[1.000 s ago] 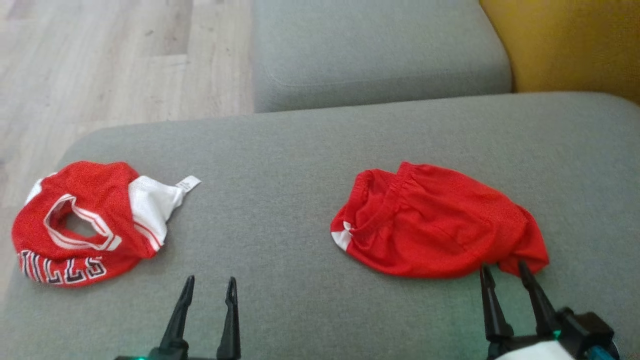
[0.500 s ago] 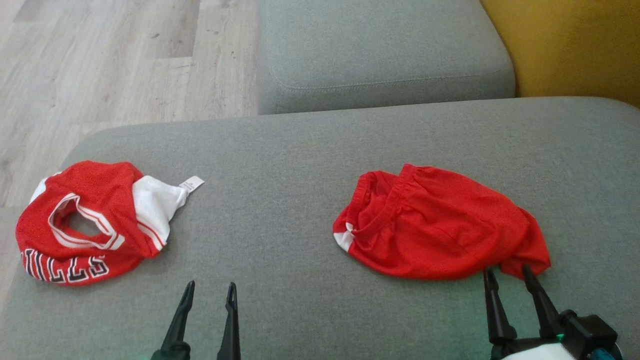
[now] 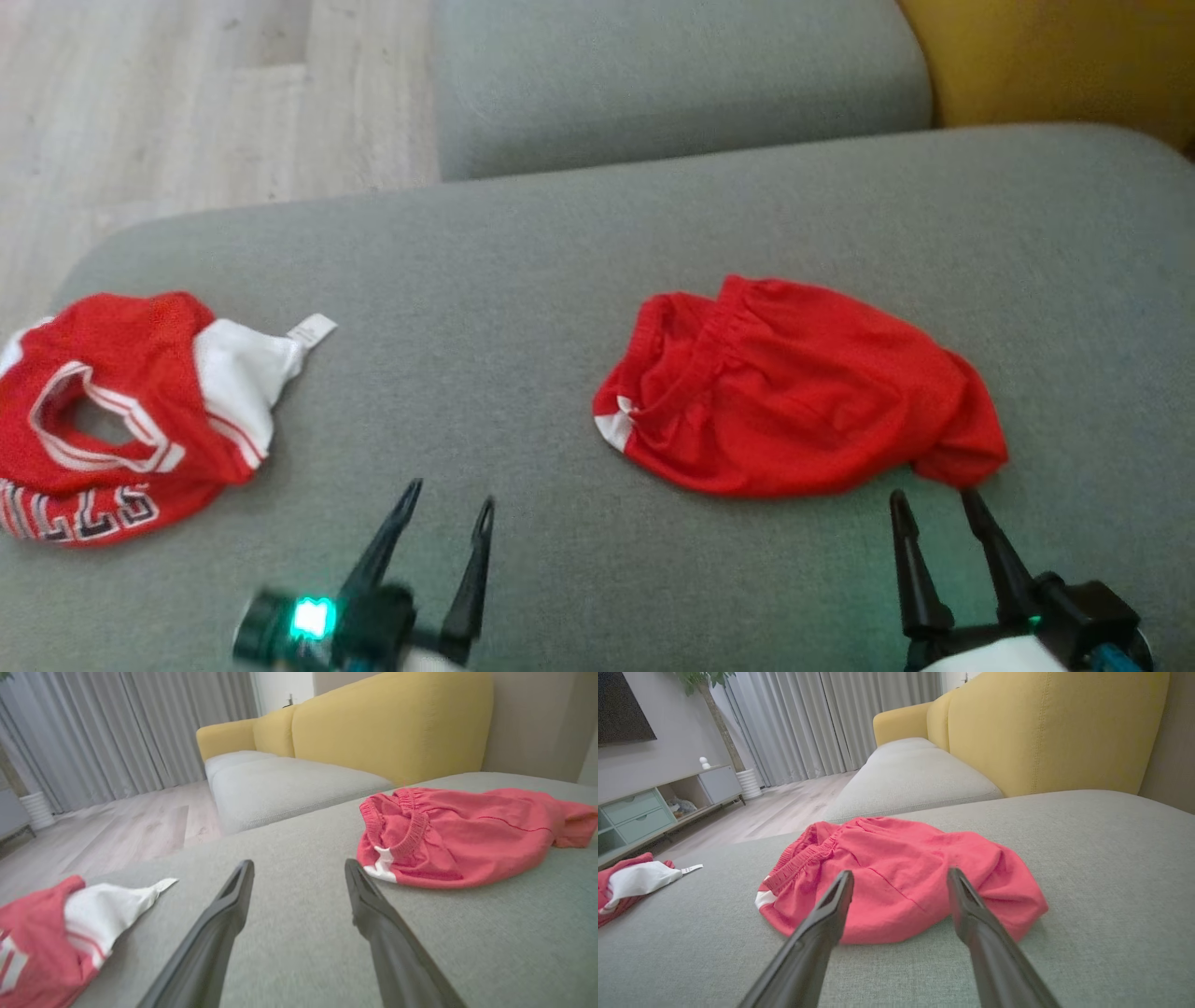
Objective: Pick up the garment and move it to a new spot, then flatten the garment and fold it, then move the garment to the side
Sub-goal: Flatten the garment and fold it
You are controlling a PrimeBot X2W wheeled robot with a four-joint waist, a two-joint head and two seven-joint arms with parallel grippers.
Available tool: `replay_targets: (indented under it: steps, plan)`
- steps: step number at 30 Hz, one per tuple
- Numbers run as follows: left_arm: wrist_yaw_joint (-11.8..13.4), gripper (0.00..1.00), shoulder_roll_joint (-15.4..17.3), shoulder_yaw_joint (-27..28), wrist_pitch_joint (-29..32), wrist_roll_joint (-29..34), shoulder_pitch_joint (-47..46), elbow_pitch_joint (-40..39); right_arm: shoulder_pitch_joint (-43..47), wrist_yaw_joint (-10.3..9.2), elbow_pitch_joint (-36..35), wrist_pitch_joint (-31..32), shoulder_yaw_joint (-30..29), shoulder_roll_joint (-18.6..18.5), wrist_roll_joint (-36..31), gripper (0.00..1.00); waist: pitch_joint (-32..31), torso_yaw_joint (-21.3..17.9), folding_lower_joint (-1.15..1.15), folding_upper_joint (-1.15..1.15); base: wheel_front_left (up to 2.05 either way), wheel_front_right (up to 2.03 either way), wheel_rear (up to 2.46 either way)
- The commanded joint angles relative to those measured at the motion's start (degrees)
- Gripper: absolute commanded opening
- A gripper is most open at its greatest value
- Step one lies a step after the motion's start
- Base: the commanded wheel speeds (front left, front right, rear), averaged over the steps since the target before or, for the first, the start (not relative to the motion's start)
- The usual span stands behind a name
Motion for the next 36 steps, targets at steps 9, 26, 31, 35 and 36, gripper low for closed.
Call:
replay_targets:
  steps: [9,26,31,35,36]
  plan:
    - [-4.8,1.0,5.65,-7.79,-0.54,8.34,-20.36,8.06,-7.12,-0.04,-2.82,-0.23,2.98,-0.39,-1.45,1.0,8.76,-7.3,0.0,0.0,0.0,0.0,0.0]
    - [-7.33,0.0,8.06,-17.34,-0.54,6.27,-33.29,20.99,-10.31,-0.04,-2.27,-0.23,4.97,-0.39,0.66,1.0,14.67,-17.16,0.0,0.0,0.0,0.0,0.0]
    - [-8.26,0.0,7.74,-18.5,-0.55,1.47,-32.76,20.41,-10.13,-0.04,-1.62,-0.23,5.51,-0.39,1.23,1.0,12.78,-18.63,0.0,0.0,0.0,0.0,0.0]
    - [-8.7,0.0,6.54,-24.79,-0.55,-5.51,-34.07,10.04,-9.31,-0.04,-1.09,-0.23,5.5,-0.39,2.18,1.0,10.08,-19.8,0.0,0.0,0.0,0.0,0.0]
    - [-8.71,0.0,6.56,-26.17,-0.55,-7.18,-34.96,7.4,-9.08,-0.04,-0.95,-0.23,5.57,-0.39,2.35,1.0,9.48,-20.04,0.0,0.0,0.0,0.0,0.0]
